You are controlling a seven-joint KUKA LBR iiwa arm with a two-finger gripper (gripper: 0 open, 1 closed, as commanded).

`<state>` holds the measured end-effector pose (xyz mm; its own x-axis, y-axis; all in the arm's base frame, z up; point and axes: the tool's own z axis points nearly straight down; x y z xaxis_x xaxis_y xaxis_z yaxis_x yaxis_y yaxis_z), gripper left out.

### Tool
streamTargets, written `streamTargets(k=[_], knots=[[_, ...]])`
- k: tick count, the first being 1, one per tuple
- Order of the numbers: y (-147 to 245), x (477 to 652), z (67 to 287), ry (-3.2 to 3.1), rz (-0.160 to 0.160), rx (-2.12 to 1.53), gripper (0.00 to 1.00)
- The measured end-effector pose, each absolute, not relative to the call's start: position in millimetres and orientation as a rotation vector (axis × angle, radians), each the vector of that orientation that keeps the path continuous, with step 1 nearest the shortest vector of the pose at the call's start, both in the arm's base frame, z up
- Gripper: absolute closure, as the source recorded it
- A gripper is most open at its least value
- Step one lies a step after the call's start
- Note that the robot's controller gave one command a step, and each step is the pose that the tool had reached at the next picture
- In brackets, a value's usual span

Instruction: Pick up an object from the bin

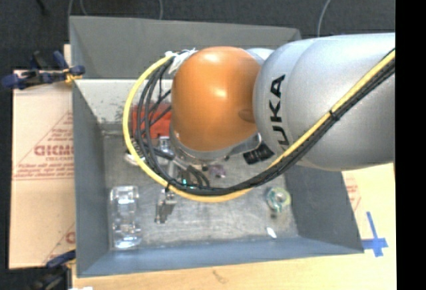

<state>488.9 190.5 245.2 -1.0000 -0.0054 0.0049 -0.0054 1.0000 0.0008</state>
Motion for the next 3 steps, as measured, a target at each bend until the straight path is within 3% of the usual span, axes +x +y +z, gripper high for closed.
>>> streamTargets(k=[1, 2, 3], knots=[[221, 539.0, 74, -3.144, -0.01, -0.193, 0.0], [216, 496.7, 102, -3.112, -0.006, -0.473, 0.0], [228, 493.5, 113, -3.126, -0.015, 0.618, 0.0]])
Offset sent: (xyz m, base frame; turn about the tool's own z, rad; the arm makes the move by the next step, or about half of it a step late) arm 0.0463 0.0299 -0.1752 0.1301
